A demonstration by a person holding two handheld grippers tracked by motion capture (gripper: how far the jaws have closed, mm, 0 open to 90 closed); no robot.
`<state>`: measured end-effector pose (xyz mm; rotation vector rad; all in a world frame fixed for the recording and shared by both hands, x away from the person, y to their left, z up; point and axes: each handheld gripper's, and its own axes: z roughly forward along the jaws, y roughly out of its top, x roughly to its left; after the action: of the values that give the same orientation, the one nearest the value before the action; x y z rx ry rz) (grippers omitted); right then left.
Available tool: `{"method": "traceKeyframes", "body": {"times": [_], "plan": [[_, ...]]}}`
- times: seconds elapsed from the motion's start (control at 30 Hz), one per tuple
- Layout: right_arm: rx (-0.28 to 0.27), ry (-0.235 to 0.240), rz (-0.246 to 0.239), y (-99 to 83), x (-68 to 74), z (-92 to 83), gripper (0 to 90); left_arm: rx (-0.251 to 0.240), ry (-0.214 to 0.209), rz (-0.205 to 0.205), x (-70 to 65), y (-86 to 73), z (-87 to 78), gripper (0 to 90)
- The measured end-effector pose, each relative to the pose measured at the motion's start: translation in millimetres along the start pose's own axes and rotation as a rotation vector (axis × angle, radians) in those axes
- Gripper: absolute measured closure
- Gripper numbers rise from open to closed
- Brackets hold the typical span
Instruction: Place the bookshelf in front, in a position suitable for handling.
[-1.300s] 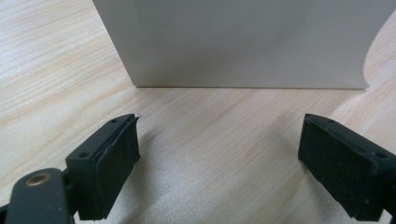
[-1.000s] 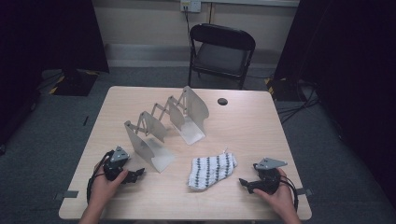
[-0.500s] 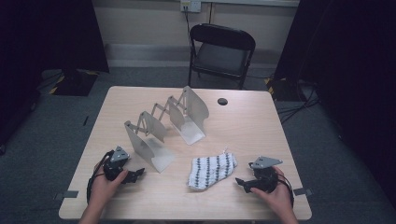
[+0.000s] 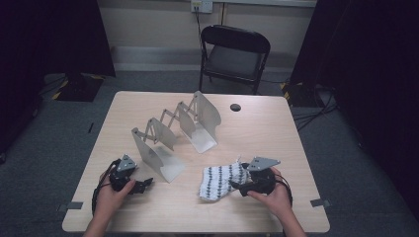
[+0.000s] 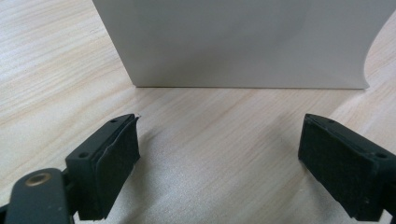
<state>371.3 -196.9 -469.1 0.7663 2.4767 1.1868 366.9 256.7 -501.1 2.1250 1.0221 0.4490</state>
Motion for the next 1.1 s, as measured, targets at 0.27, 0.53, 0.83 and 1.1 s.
{"method": "traceKeyframes", "body": {"times": [0.27,0.53,0.83,1.1], "plan": [[0.074,0.055,-0.063,9.8,-0.6,22.6,20.6,0.000,0.000,0.000,0.0,0.0,0.0,12.0],[0.102,0.056,-0.024,-4.4,3.5,24.0,22.3,0.000,0.000,0.000,0.0,0.0,0.0,12.1],[0.082,0.001,0.058,-13.0,4.0,17.4,58.3,0.001,0.000,0.004,0.2,0.0,-0.1,12.0],[0.094,-0.048,0.146,-11.2,0.3,12.3,73.9,0.000,0.000,0.000,0.0,0.0,0.0,12.0]]}}
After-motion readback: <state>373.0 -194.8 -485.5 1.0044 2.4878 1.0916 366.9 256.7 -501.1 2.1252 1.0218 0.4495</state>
